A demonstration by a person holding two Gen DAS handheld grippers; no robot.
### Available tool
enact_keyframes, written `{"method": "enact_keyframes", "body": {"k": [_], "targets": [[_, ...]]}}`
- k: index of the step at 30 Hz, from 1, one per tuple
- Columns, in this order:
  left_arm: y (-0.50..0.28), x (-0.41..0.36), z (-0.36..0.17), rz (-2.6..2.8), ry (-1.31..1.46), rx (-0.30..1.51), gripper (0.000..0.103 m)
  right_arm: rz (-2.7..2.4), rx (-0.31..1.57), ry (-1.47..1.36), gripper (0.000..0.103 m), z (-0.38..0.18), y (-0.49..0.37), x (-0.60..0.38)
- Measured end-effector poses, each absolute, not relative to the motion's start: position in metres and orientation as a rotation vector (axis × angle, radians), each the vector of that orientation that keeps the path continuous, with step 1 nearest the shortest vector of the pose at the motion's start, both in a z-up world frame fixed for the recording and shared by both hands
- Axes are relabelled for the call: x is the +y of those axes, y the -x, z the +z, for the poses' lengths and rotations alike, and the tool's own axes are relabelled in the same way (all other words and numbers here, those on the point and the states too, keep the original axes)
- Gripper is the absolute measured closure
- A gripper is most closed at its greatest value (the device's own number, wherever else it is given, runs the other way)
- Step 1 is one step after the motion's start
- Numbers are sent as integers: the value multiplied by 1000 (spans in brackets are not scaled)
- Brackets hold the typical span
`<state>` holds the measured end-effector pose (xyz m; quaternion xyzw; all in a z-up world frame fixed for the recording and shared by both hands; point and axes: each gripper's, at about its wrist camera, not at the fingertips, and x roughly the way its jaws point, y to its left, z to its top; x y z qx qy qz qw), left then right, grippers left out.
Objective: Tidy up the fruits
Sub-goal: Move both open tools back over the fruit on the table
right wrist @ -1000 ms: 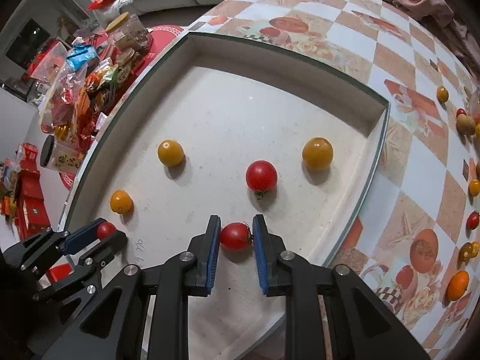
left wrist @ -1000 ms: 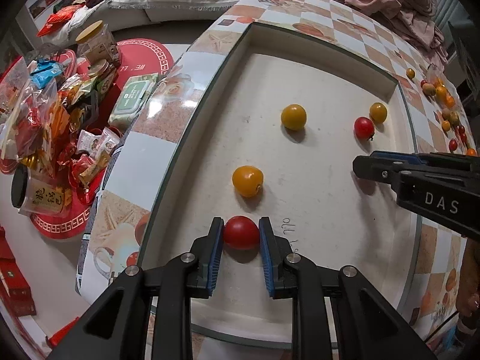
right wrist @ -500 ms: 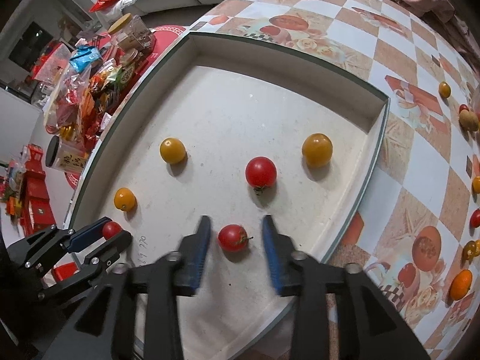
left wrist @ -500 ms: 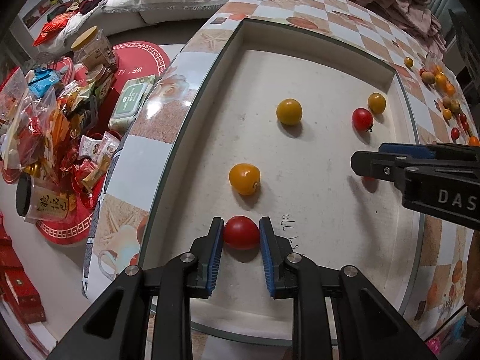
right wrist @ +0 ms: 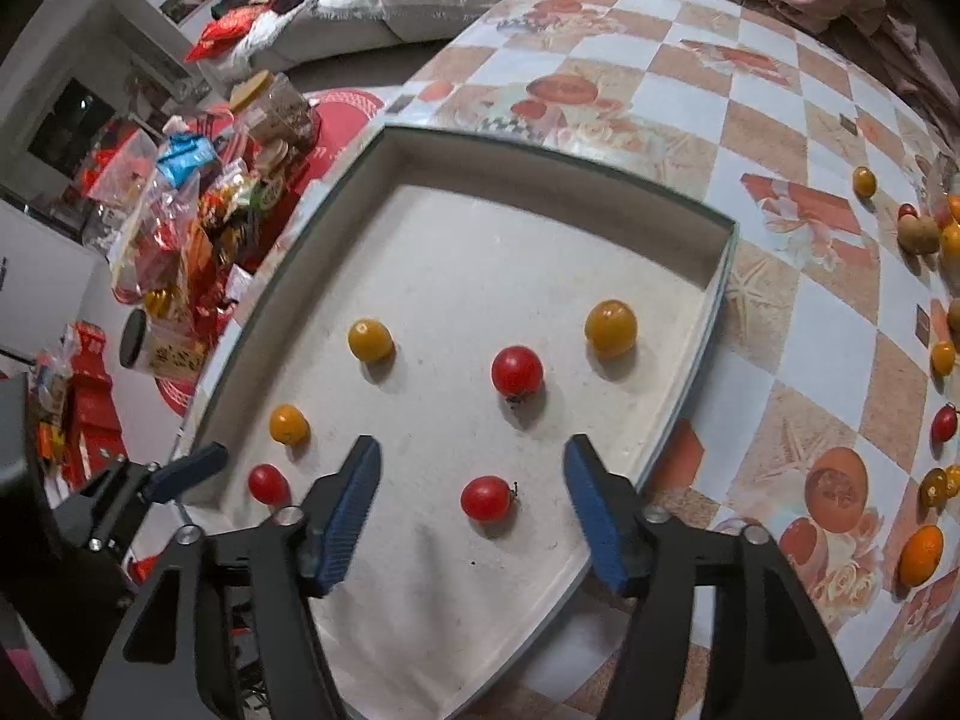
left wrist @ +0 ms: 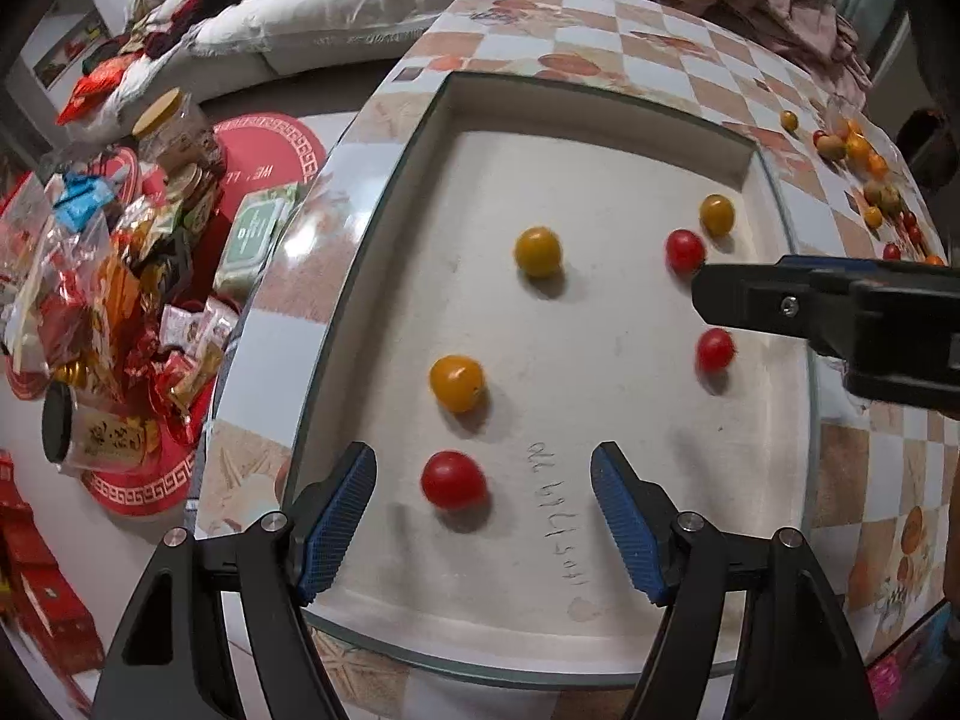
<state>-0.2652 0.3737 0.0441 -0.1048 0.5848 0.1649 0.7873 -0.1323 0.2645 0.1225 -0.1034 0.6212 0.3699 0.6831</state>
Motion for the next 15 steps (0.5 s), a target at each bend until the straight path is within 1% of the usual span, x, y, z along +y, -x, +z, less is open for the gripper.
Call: {"method": "enact_keyframes", "body": {"k": [1,6,15], "targets": [[262,371,46,348,221,1261,28,823,1381,224,21,126,131,261],[242,351,57,305,178,1255,28,760,1359,167,21,139,121,234],[184,287,83,153,75,1206,28,525,1340,57,21,150,87,125]]}}
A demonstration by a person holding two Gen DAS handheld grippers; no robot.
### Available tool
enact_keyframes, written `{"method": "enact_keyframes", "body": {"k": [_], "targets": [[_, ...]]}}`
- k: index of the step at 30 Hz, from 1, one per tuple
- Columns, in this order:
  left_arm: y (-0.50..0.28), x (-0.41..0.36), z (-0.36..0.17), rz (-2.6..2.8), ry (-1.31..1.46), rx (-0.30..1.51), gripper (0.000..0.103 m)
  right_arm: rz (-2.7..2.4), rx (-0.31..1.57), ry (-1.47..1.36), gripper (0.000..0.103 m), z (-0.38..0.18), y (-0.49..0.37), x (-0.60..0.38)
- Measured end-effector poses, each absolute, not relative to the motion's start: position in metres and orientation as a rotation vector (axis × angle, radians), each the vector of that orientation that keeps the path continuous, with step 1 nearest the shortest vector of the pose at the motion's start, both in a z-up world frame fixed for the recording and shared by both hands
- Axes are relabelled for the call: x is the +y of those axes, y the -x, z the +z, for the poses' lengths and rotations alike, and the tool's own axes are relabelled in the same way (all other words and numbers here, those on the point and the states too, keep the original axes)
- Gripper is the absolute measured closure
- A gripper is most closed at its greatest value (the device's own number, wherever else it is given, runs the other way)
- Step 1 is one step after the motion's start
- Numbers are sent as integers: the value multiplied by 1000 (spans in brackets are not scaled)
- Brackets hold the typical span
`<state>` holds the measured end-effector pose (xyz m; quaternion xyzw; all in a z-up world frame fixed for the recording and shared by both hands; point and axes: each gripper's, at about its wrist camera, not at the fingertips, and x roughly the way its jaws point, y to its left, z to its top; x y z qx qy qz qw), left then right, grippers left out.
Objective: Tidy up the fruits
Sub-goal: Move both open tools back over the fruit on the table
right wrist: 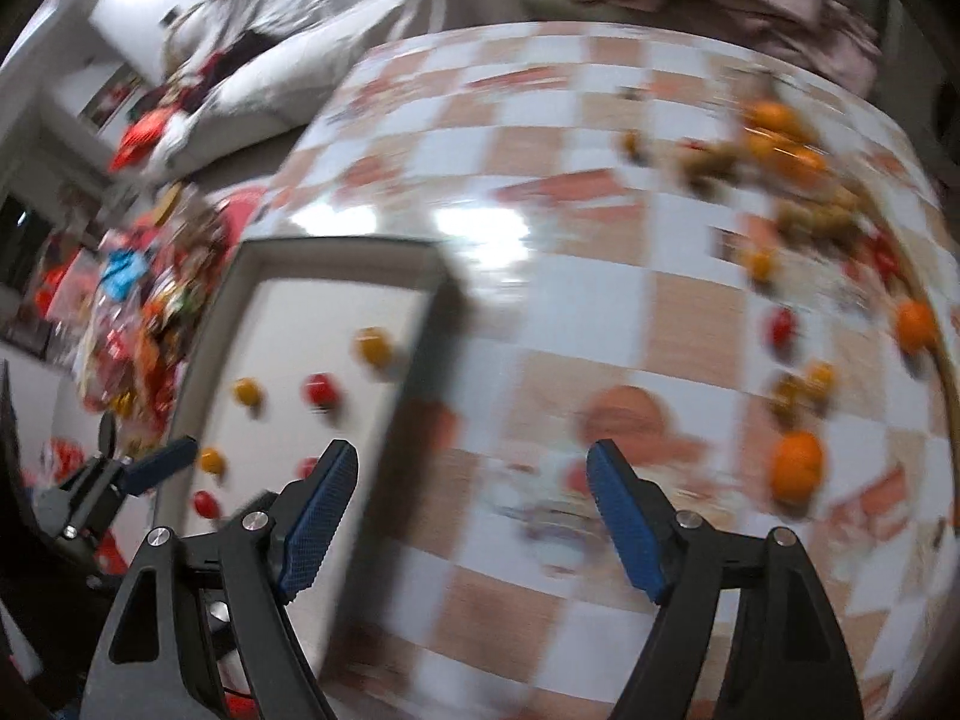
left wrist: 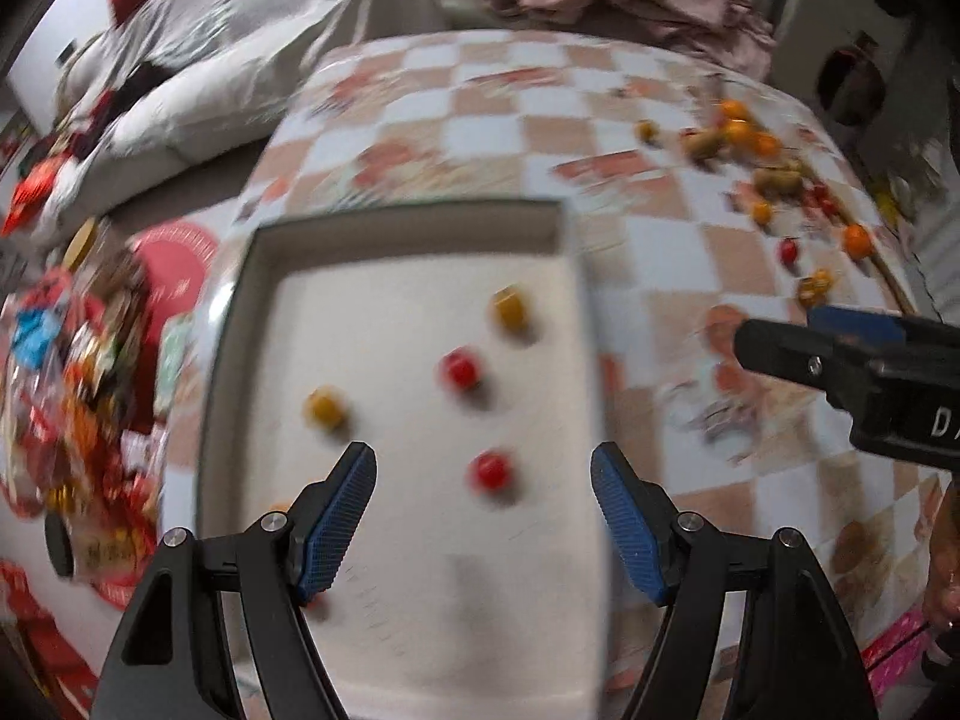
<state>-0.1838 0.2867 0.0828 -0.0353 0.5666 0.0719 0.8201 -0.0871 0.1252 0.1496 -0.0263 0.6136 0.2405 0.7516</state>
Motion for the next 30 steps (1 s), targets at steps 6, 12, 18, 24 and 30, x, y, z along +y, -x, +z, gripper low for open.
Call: {"method": "enact_keyframes", "body": {"k": [6,12,18,24,30], "targets": [[133,236,88,56,21,1179,28,356,1329,6,21,150,62,50],[83,200,69,17,-28,1170,28,249,1335,-25,21,139,38,-5],[39,171,42,-37,-90,1181,28,255,1354,4,36,120,16,-22],[12,156,25,-87,-118,1190,28,342,1406,24,51,98,2,-17],[-6,143,18,-120,-132,1195,28,417,1419,75,52,87,-3,-6]]}}
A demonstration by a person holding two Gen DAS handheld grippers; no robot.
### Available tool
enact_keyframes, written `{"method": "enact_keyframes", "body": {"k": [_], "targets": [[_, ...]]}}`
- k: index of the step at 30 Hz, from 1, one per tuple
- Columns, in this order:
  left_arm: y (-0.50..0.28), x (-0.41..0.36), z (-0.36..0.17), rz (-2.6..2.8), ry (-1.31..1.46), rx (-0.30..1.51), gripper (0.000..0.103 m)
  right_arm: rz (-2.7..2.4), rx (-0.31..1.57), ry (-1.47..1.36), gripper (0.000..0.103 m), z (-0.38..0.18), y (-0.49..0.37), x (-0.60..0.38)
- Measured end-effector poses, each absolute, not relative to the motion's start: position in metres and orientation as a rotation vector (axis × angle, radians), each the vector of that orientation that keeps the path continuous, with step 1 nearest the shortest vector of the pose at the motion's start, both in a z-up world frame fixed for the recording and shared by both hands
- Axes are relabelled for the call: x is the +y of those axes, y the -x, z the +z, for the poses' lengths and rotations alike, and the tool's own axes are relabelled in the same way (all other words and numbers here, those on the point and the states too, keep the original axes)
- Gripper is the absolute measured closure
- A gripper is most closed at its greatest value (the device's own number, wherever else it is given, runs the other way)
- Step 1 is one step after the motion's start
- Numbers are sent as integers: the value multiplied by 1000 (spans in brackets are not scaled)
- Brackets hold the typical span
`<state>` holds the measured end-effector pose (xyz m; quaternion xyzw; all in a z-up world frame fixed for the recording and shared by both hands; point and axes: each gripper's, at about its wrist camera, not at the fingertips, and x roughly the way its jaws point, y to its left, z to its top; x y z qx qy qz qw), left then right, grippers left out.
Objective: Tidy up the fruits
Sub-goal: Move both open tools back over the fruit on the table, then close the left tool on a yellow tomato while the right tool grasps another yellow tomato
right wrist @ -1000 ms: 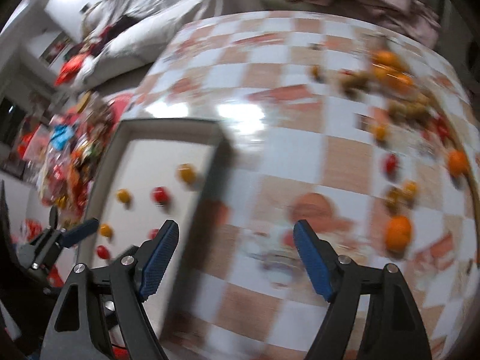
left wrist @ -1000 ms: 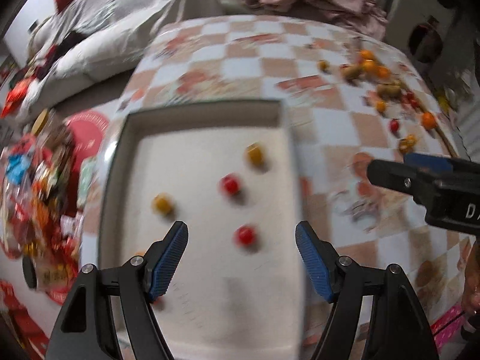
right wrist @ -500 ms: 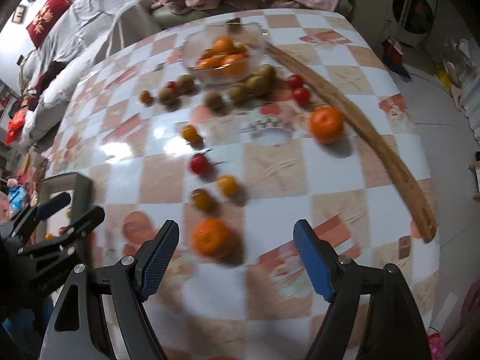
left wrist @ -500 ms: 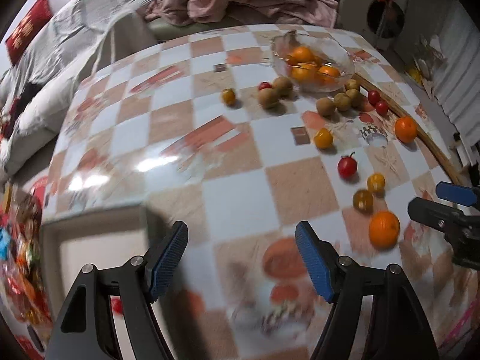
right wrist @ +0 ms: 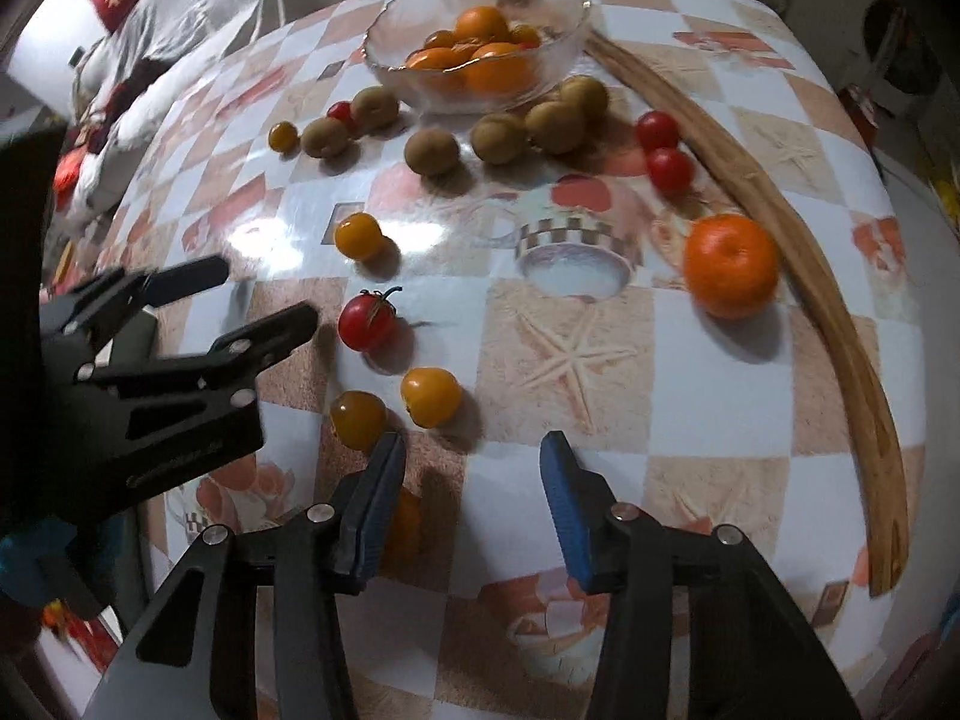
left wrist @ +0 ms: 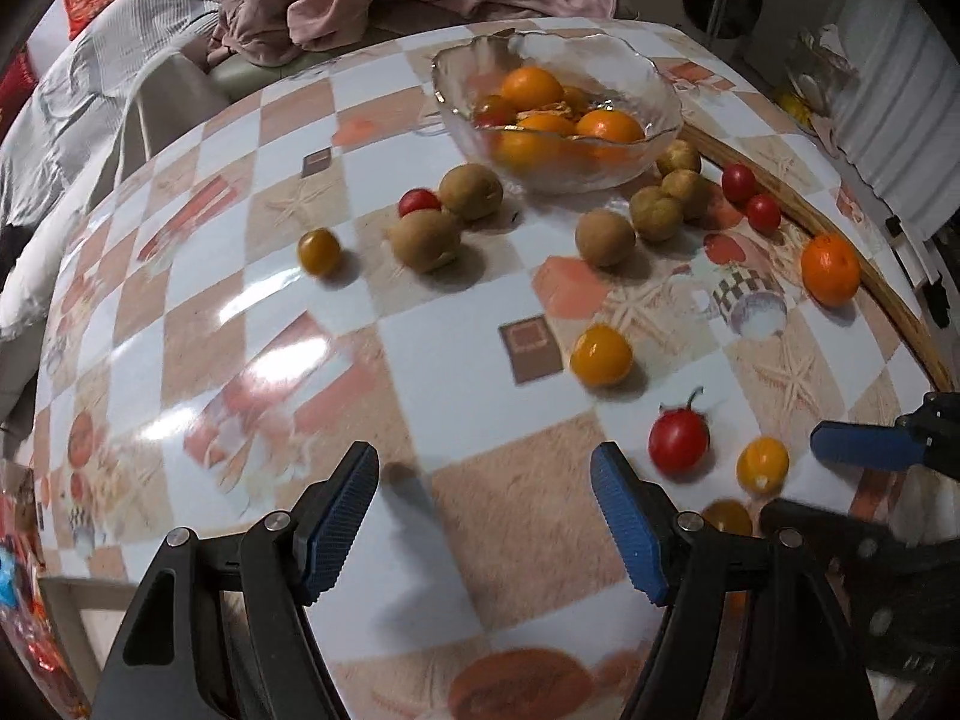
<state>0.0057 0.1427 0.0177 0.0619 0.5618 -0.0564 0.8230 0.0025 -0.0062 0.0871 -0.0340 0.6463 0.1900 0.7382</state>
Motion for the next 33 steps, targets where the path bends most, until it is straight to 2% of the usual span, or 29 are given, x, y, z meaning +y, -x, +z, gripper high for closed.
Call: {"method": "enact_keyframes", "body": {"k": [6,8,10,13,25,27,30,32,33], "targets": [[-24,137,17,-132,-115,1192,28,440,1373,119,52,86,-12,4],[-27,135,18,-145,-115,1187,28,449,1356,131,56,86,-12,6],[-29,130,19,-157,-126,1182,28,472,1351,120,69,86,-13,9],[-32,124,19,-171,-133,1183,28,493,1345,127,80,85,-11,18],[-45,93,16,-188,-122,1196,28,448,1358,27,81,90,-6,-15],[-47,91,16,-182,-110,1198,32,443,1364,7,81,91,-5,-21],[-49,90,19,-167,-96,1191,47,436,1371,-26,81,92,-4,-34],[-49,91,20,-158,-84,1189,64,434,1371,-44,81,92,-5,-39],[-49,93,20,-155,-76,1188,68,434,1370,-52,81,92,-5,-40]]}}
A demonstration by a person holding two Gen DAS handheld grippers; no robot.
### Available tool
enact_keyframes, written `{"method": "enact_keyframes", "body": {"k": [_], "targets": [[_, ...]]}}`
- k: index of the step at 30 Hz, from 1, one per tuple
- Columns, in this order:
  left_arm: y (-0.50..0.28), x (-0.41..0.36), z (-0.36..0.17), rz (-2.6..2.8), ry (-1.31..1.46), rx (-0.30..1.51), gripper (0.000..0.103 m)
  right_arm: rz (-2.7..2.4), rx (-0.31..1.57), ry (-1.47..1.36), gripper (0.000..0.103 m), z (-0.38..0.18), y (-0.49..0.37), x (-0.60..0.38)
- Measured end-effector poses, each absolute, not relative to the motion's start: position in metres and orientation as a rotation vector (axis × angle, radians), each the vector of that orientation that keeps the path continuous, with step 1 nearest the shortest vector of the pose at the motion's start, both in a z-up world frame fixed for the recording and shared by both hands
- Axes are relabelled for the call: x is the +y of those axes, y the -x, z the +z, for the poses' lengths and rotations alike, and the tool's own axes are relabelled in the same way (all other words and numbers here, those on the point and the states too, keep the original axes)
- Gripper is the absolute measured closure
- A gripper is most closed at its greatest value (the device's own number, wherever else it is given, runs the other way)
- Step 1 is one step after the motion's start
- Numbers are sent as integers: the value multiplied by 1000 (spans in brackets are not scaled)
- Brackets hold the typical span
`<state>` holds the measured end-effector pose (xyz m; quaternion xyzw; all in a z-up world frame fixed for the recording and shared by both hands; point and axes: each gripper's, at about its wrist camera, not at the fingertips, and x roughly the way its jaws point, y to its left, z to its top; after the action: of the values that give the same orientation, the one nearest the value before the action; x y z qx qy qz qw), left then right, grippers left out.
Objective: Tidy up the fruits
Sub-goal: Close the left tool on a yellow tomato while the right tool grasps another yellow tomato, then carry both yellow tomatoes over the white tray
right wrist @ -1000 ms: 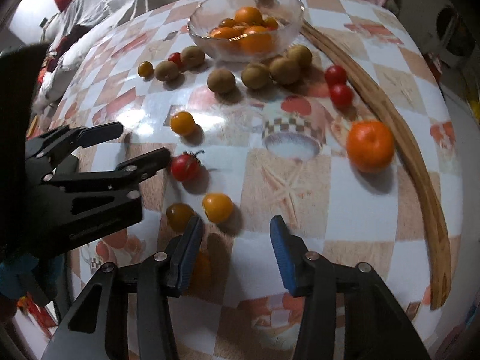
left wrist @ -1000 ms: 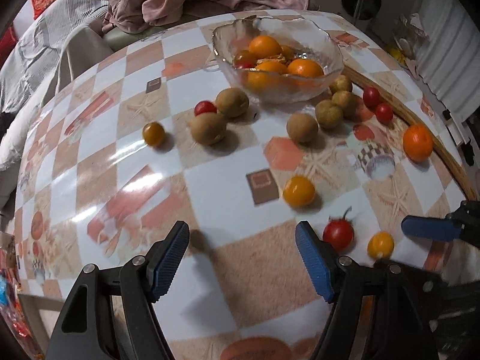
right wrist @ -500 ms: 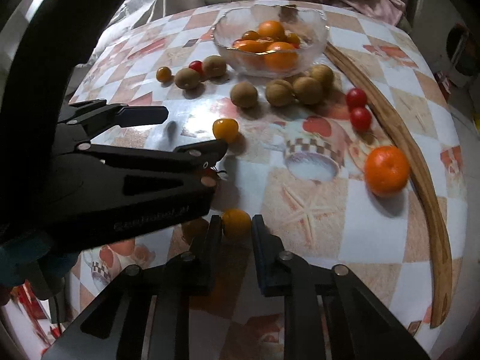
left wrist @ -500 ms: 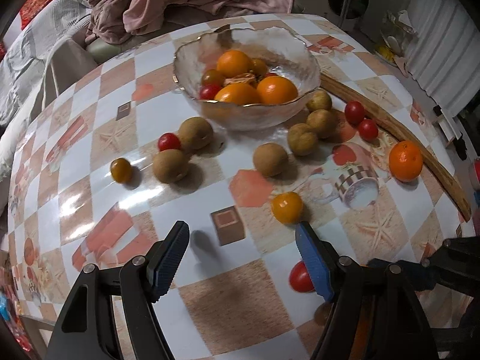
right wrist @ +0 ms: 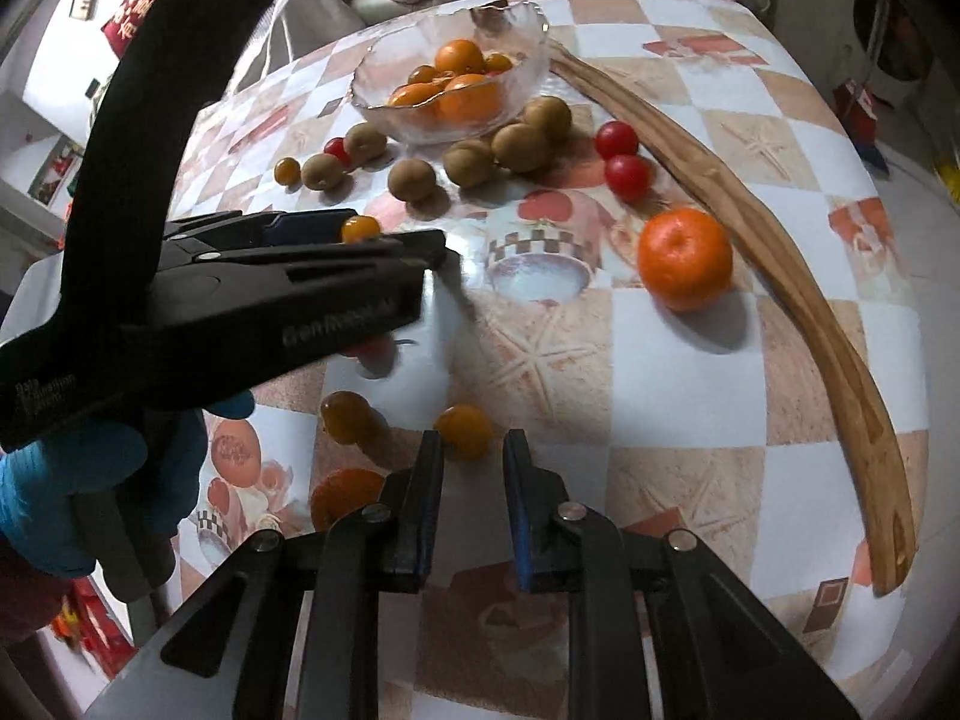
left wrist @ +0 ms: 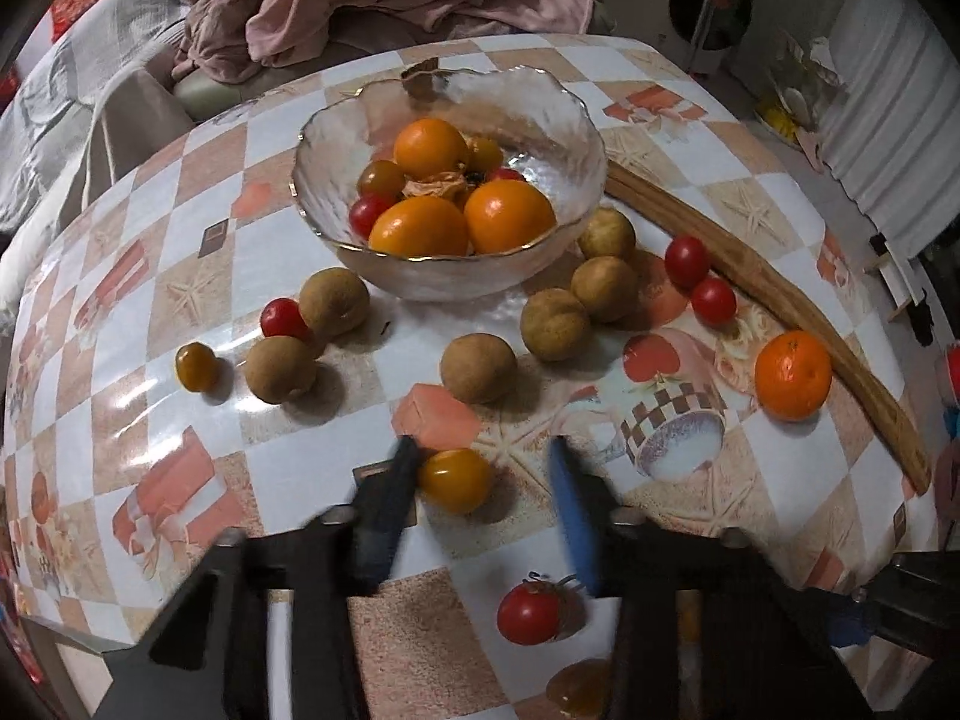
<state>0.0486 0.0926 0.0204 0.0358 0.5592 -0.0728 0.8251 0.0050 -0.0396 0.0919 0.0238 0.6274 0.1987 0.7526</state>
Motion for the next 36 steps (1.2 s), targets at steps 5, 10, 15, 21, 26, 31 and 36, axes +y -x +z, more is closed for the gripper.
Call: {"method": "enact_keyframes", "body": {"k": [5,10,15,21,26,31,36], "targets": [[-44,101,21,-165,-59,1194,80,444,1366,-59,79,90,-7,-39],[-43,101,21,-158,-61,1195,80,446,1360,6,73,82,-9,-14],[-44,100,20,-153,-54,1186,80,443,1361,-2,81,80,-13,-9],[-40,104,23,-166,-13,1181,80,417,1363,-106,81,89,-7,-31],[-32,104,32,-173,-14,1173,80,401,1365,-140,81,99,1,-48],[-17,109,51,-177,12,1146,80,390,1365,-159,81,111,9,-57],[9,124,67,-167,38,1138,80,405,1364,-126,81,124,20,-51]]}}
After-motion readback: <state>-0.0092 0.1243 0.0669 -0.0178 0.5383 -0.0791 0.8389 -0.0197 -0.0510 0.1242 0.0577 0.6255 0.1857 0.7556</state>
